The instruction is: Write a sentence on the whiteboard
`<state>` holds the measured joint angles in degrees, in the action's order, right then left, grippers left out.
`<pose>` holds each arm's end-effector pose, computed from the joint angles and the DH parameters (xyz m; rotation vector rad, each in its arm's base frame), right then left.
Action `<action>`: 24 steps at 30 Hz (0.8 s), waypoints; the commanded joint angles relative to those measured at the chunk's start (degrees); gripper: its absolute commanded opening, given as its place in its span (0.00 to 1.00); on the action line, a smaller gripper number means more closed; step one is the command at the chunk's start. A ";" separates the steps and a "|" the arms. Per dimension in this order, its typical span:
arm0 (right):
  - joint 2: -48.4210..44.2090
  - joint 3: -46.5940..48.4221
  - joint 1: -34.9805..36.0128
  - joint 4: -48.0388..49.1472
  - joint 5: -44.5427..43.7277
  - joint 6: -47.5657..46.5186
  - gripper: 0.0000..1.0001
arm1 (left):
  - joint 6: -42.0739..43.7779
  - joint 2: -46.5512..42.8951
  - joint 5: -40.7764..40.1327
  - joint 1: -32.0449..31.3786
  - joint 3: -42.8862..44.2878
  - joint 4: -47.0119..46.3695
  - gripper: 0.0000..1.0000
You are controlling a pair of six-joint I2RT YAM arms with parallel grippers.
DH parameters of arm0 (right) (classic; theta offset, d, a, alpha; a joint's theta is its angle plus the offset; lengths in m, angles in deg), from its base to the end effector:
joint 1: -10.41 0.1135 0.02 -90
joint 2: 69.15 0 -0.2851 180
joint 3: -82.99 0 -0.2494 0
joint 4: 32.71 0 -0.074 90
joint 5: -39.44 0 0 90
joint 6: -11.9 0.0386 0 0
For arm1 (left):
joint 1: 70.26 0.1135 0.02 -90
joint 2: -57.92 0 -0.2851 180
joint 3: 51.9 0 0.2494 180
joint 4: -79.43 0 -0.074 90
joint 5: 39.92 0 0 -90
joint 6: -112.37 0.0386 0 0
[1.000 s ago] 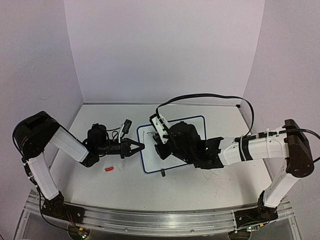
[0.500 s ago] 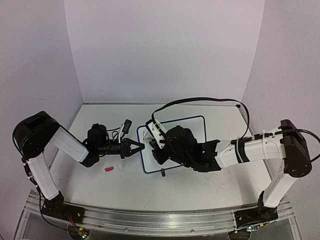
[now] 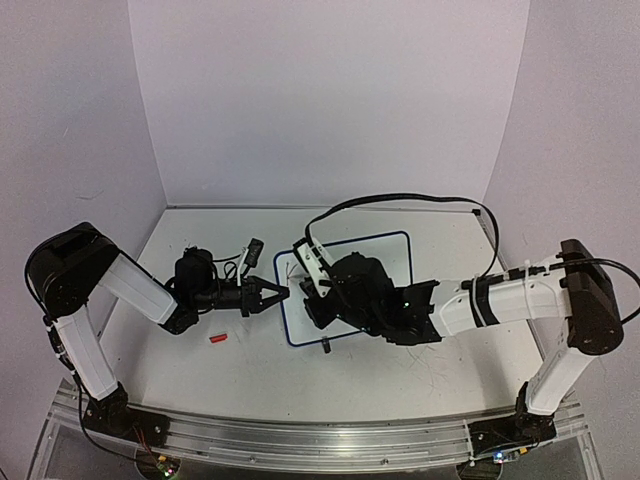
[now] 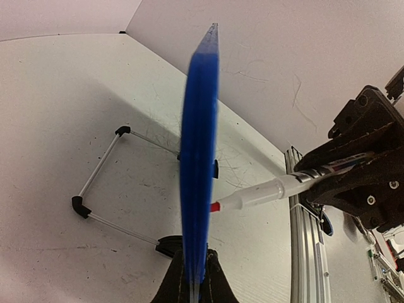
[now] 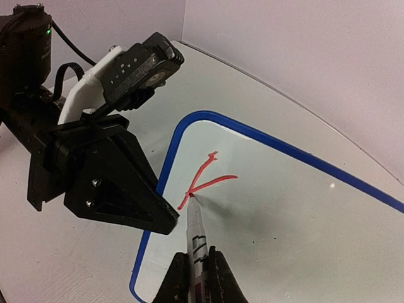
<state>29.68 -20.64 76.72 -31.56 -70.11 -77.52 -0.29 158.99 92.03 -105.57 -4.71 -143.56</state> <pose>0.1714 0.3584 0.2598 -0.8579 1.7473 0.4501 0.2484 -0.2075 0.1724 0.7787 1.7577 -1.3482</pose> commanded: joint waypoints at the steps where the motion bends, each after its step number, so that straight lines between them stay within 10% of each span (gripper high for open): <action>1: -1.09 -0.76 -0.56 -1.24 -4.95 1.56 0.00 | 0.86 -2.44 -0.45 0.15 0.03 0.62 0.00; 24: -5.67 -3.23 -0.53 0.17 0.27 1.28 0.00 | 1.55 -2.80 -0.91 0.15 0.21 2.08 0.00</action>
<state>27.63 -24.02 76.83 -31.94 -72.27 -75.96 -0.04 158.57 91.92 -105.57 -4.71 -142.73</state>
